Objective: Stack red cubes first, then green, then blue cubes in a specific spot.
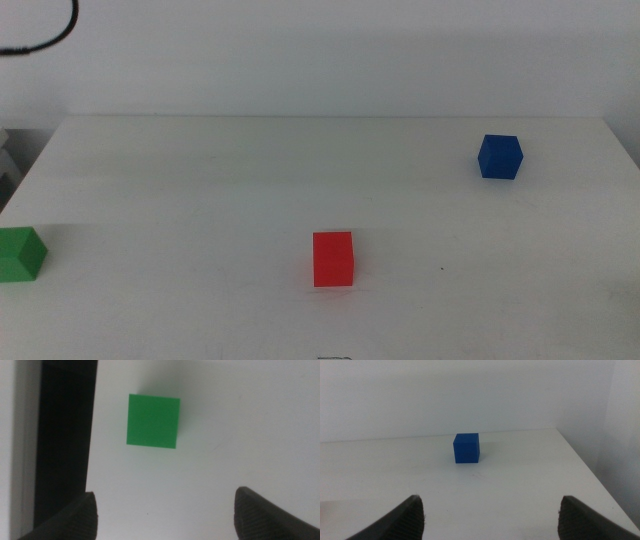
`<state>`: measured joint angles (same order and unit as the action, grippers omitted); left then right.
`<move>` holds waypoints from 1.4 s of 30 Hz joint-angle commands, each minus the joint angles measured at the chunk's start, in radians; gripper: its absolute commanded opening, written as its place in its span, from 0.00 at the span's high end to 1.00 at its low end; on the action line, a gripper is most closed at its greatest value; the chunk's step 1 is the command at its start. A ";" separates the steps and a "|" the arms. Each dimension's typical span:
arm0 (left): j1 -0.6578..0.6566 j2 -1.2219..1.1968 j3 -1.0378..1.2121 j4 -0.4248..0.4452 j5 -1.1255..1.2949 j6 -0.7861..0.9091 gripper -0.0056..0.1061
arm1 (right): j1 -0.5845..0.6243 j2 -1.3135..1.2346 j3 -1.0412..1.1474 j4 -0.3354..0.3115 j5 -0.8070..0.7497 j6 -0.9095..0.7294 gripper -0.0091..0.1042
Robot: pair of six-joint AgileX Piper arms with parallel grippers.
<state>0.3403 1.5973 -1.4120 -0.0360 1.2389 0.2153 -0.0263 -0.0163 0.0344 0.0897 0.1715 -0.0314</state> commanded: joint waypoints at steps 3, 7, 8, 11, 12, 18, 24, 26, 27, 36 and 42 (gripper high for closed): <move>0.047 0.031 -0.022 -0.085 0.025 0.092 0.11 | 0.002 -0.016 -0.023 -0.006 -0.080 -0.009 0.09; 0.052 0.076 -0.022 -0.091 0.020 0.112 0.11 | 0.002 -0.016 -0.023 -0.006 -0.080 -0.009 0.09; 0.052 0.082 -0.022 -0.090 0.011 0.112 0.11 | 0.002 -0.016 -0.023 -0.006 -0.080 -0.009 0.09; 0.051 0.112 -0.022 -0.094 -0.011 0.113 0.11 | 0.002 -0.016 -0.023 -0.006 -0.080 -0.009 0.09; 0.051 0.120 -0.022 -0.094 -0.017 0.113 0.11 | 0.002 -0.016 -0.023 -0.006 -0.080 -0.009 0.09; 0.051 0.171 -0.022 -0.108 -0.022 0.130 0.11 | 0.002 -0.016 -0.023 -0.006 -0.080 -0.009 0.09; 0.051 0.217 -0.022 -0.113 -0.047 0.167 0.11 | 0.002 -0.016 -0.023 -0.006 -0.080 -0.009 0.09; 0.051 0.229 -0.022 -0.107 -0.063 0.168 0.11 | 0.002 -0.016 -0.023 -0.006 -0.080 -0.009 0.09; 0.051 0.234 -0.022 -0.106 -0.073 0.171 0.11 | 0.002 -0.016 -0.023 -0.006 -0.080 -0.009 0.09; 0.051 0.271 -0.022 -0.108 -0.158 0.184 0.15 | 0.002 -0.016 -0.023 -0.006 -0.080 -0.009 0.09; 0.051 0.303 -0.022 -0.108 -0.195 0.184 0.20 | 0.002 -0.016 -0.023 -0.006 -0.080 -0.009 0.09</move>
<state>0.3926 1.9453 -1.4120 -0.1289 1.0609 0.3977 -0.0263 -0.0163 0.0344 0.0897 0.1715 -0.0314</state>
